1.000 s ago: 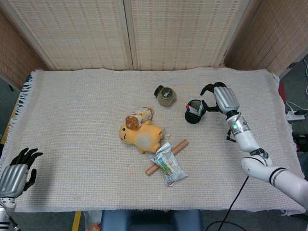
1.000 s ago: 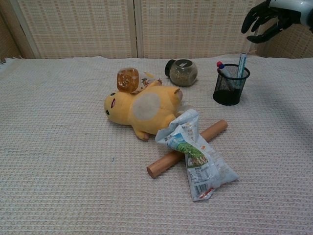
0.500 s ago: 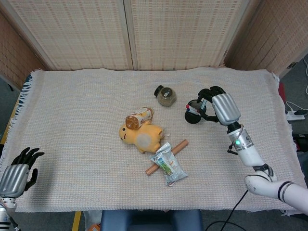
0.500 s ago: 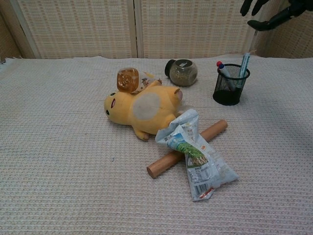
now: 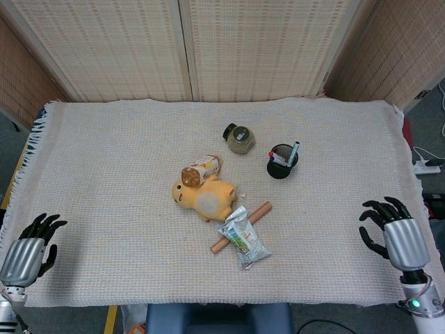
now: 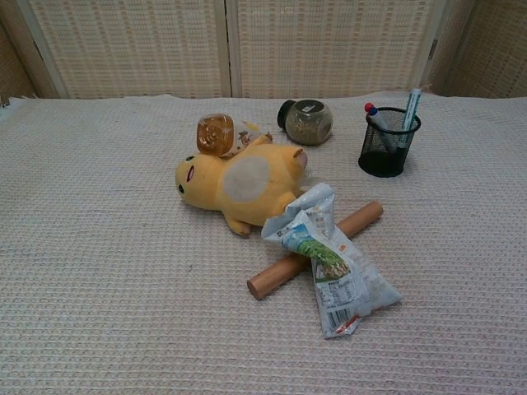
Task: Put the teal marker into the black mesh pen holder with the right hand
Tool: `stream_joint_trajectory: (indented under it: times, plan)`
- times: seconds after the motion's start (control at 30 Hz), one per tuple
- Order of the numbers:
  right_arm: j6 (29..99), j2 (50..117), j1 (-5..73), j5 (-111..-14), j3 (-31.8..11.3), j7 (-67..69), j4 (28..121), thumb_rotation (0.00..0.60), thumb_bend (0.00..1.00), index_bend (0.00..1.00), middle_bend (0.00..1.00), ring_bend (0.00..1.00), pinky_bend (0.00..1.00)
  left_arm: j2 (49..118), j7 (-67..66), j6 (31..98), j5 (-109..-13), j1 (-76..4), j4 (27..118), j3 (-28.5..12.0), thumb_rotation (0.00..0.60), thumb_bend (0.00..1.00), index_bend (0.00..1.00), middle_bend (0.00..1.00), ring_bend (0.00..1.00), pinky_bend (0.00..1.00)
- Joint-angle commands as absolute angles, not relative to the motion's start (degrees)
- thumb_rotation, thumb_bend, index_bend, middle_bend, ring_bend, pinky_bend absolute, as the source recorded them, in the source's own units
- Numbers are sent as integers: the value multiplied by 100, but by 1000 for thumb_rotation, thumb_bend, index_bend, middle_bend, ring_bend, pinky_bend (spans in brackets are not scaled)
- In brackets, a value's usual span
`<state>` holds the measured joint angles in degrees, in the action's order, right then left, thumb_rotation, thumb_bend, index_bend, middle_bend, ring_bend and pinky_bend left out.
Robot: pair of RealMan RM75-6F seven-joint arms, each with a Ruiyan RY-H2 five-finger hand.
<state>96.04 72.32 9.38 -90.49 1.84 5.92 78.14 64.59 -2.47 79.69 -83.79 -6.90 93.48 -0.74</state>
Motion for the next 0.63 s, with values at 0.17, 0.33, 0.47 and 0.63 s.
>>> stream_joint_trajectory:
  times: [0.17,0.33,0.47,0.63]
  plan:
    - [9816,7751,324,-8856,260,1509,6485,600,299,524,311,321,193,6474,-319,7938,-8360,-699,9345,-67,600,587,225,107,39,186]
    - [9820,7748,286,-8854,161,1687,6431,600,299,523,311,314,183,6487,-368,7909,-8350,-708,9344,-56,600,587,225,107,39,187]
    - [9734,7745,273,-8871,122,1721,6409,600,299,524,311,314,183,6481,-362,7915,-8335,-703,9348,-63,600,586,226,107,39,187]
    - [9621,7749,261,-8899,91,1694,6410,600,299,524,311,314,183,6482,-352,7892,-8322,-710,9334,-60,600,587,225,107,39,187]
